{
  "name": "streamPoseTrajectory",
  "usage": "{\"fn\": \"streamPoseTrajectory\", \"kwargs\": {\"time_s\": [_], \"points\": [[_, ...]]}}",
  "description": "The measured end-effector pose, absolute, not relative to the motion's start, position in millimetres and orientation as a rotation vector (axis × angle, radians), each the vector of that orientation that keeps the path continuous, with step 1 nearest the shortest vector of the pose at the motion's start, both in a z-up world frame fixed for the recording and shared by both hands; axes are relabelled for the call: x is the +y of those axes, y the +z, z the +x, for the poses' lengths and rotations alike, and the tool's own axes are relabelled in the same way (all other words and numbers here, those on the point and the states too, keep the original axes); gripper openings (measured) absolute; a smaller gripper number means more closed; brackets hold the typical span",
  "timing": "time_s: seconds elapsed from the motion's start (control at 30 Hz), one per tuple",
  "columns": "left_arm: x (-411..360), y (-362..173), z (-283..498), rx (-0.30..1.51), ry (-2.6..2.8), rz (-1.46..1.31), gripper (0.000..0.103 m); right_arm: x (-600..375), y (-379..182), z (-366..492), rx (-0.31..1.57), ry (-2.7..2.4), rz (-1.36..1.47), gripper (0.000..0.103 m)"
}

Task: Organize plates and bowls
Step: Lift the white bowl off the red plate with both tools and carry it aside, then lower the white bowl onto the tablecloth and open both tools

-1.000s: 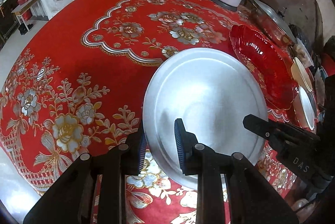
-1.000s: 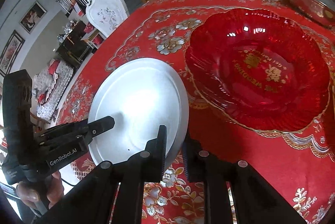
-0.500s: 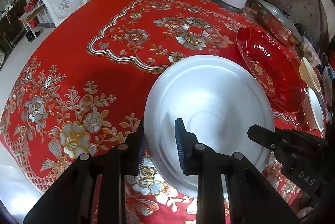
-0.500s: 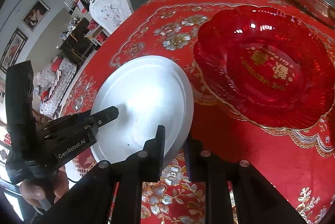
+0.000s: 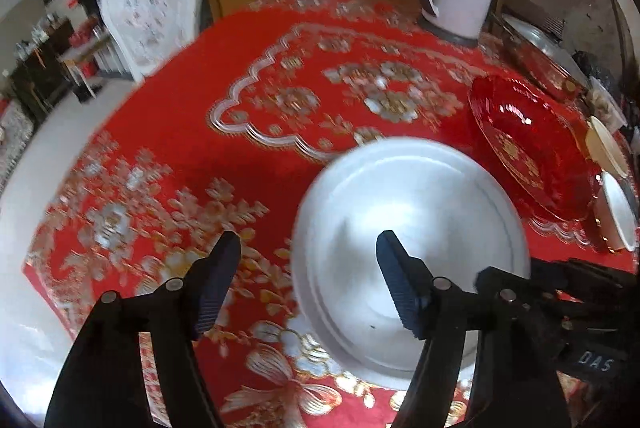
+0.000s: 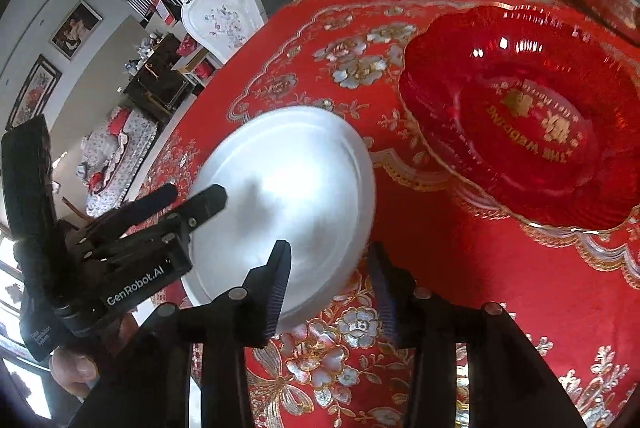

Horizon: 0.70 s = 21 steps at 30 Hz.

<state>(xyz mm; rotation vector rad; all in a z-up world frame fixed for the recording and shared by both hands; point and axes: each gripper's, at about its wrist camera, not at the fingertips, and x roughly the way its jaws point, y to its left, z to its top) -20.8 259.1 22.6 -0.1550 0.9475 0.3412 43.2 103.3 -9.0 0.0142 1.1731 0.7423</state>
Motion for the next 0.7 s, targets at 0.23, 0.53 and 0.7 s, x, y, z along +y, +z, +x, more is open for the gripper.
{"fn": "streamPoseTrajectory", "kwargs": {"time_s": [0.23, 0.53, 0.7], "points": [[257, 39, -30, 0.879, 0.337, -0.153, 0.07, 85, 7, 40, 1.127, 0.718, 0.024, 0.047], [222, 54, -31, 0.842, 0.254, -0.141, 0.07, 42, 18, 41, 1.091, 0.666, 0.078, 0.048], [193, 60, -26, 0.83, 0.191, -0.12, 0.07, 17, 25, 42, 1.068, 0.622, 0.094, 0.052]]}}
